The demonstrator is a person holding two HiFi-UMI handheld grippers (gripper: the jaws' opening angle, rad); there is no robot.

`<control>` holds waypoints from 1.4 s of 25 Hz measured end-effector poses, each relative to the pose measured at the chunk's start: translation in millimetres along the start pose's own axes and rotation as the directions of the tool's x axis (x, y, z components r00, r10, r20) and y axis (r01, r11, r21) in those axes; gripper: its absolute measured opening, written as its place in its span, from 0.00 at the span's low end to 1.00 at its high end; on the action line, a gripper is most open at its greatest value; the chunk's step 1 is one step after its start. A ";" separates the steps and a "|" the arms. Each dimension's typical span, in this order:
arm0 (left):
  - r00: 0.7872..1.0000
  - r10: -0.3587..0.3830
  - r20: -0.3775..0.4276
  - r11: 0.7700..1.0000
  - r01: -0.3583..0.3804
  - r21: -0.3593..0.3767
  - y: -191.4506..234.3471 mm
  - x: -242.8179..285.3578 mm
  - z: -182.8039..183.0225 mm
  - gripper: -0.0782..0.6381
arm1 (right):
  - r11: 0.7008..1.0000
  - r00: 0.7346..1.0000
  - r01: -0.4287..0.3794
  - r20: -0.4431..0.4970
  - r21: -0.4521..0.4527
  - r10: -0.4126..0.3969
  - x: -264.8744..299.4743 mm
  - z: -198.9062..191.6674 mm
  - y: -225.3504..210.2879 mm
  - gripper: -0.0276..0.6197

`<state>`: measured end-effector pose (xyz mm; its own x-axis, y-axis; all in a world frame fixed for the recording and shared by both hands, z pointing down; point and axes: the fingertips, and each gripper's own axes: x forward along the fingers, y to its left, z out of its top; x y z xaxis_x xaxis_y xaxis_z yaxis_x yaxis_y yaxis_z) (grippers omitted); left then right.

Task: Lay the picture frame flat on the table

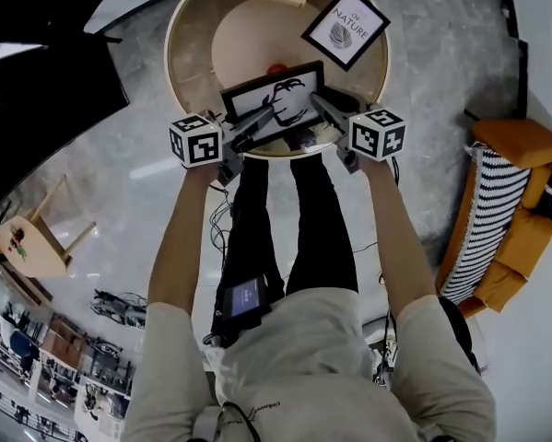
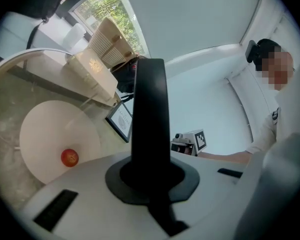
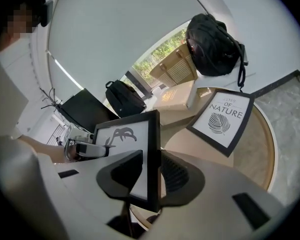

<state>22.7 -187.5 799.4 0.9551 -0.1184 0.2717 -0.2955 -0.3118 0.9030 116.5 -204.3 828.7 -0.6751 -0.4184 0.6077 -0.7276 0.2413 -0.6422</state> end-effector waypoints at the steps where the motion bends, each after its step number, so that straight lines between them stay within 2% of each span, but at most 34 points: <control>1: 1.000 0.007 -0.006 1.000 -0.007 -0.012 5.7 2.2 -2.0 0.15 | 1.000 1.000 0.007 0.005 0.018 -0.007 2.5 -3.4 -5.6 0.24; 4: 0.998 0.051 -0.035 0.998 -0.053 -0.041 25.7 6.3 -12.7 0.15 | 0.998 0.999 0.033 0.011 0.059 -0.034 10.4 -17.2 -21.3 0.22; 7: 0.989 0.127 -0.072 0.991 -0.129 -0.029 47.7 7.7 -22.4 0.18 | 0.995 0.999 0.045 0.011 0.088 -0.046 17.1 -30.3 -33.1 0.20; 13: 0.963 0.253 -0.095 0.962 -0.261 -0.077 80.1 14.2 -37.5 0.27 | 0.988 0.996 0.088 0.015 0.130 -0.090 29.3 -51.7 -53.3 0.20; 20: 0.952 0.271 -0.142 0.952 -0.286 -0.104 103.7 17.3 -52.2 0.30 | 0.981 0.992 0.126 -0.008 0.148 -0.126 38.6 -68.6 -66.9 0.20; 28: 0.919 0.356 -0.166 0.926 -0.371 -0.069 132.1 15.9 -57.1 0.36 | 0.979 0.984 0.179 -0.012 0.100 -0.178 50.7 -76.3 -80.2 0.19; 32: 0.916 0.366 -0.161 0.921 -0.381 -0.076 143.5 16.4 -51.6 0.37 | 0.973 0.976 0.217 -0.013 0.081 -0.217 60.7 -74.0 -89.2 0.19; 35: 0.916 0.366 -0.161 0.921 -0.382 -0.078 149.2 11.9 -48.0 0.37 | 0.958 0.965 0.261 -0.005 0.119 -0.262 66.2 -69.7 -96.1 0.19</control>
<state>-8.9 -190.1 953.3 0.7706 -0.0712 0.6333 -0.6351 -0.1688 0.7538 133.3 -194.2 963.2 -0.4613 -0.4628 0.7570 -0.8587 0.0180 -0.5122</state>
